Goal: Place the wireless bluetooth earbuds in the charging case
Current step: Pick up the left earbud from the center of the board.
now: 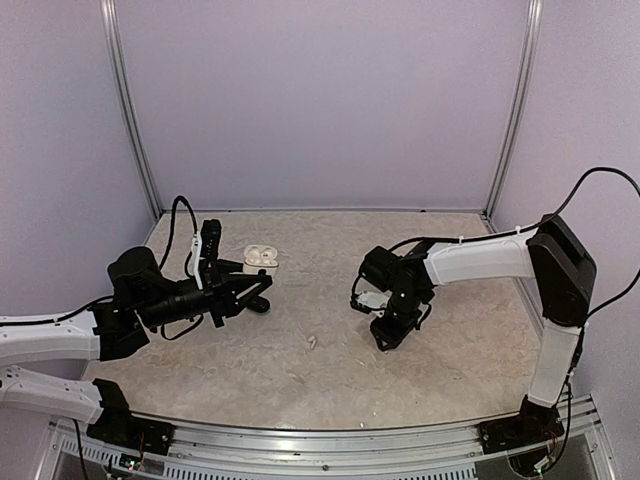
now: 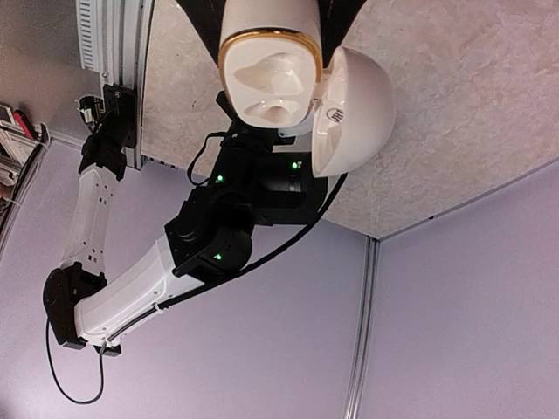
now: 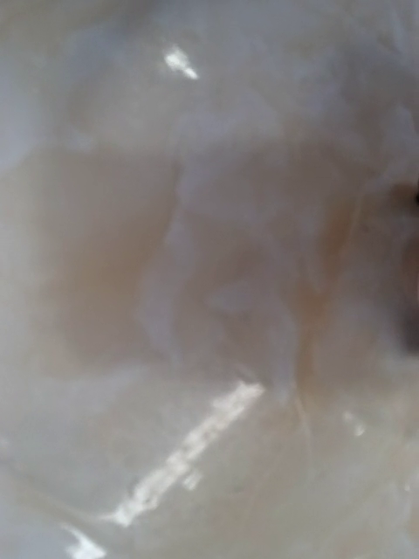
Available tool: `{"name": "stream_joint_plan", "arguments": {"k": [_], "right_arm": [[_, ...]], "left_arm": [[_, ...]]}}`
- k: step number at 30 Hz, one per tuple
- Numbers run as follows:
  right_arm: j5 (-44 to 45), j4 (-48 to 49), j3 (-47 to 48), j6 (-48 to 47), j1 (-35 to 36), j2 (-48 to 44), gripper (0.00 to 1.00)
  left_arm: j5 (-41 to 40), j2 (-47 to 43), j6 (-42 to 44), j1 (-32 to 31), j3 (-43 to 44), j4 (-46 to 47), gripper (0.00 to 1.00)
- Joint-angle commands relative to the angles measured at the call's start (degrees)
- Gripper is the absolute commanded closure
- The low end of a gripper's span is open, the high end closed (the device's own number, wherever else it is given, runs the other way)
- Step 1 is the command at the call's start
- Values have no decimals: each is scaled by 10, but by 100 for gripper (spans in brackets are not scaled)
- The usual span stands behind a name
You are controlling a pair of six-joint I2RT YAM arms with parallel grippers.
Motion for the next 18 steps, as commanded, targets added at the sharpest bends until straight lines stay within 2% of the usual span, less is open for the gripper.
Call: {"name": "stream_joint_plan", "arguments": {"k": [1, 18], "right_arm": [[4, -3, -10, 3, 3, -9, 64], [2, 5, -2, -1, 3, -15, 79]], "left_arm": [[4, 4, 5, -3, 14, 21, 100], [3, 5, 6, -2, 14, 20, 100]]}}
